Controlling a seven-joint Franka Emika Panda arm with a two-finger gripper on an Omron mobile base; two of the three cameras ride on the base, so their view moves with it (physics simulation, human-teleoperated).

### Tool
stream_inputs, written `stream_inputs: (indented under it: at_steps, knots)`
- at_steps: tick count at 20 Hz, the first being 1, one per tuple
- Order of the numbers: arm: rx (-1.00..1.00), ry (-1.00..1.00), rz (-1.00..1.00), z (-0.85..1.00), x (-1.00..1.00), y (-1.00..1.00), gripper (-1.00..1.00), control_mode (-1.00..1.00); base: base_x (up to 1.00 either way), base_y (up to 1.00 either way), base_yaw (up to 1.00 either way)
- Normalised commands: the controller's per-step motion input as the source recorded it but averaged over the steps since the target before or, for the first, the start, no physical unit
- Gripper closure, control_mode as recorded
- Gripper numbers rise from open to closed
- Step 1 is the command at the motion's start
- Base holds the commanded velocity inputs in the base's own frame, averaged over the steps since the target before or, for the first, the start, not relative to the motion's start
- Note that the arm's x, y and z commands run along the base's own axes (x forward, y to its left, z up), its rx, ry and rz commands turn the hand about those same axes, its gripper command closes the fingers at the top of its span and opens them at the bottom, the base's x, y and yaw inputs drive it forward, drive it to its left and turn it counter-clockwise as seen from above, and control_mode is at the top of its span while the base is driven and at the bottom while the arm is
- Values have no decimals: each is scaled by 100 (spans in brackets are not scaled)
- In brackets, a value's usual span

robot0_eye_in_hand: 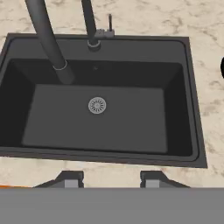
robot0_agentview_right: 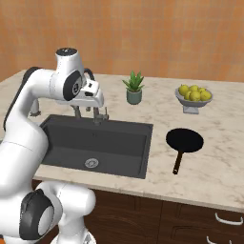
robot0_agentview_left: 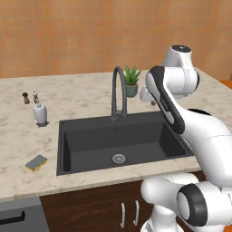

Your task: Pick the pan and sponge and place them into the sink. Then turn on the water.

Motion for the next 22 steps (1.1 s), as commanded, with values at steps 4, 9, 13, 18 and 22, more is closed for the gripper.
stream_inputs:
  at_steps: [4, 9, 13, 18, 22]
  knots:
    - [-1, 4, -5, 0, 4, -54, -100, -100, 0, 0, 0]
    - [0, 16, -15, -18, 44, -100, -100, -100, 0, 0, 0]
    - [4, 16, -19, -40, 37, -100, -100, -100, 0, 0, 0]
    - [18, 7, -14, -47, 12, -100, -100, -100, 0, 0, 0]
    - [3, 4, -2, -35, -4, -97, -100, -100, 0, 0, 0]
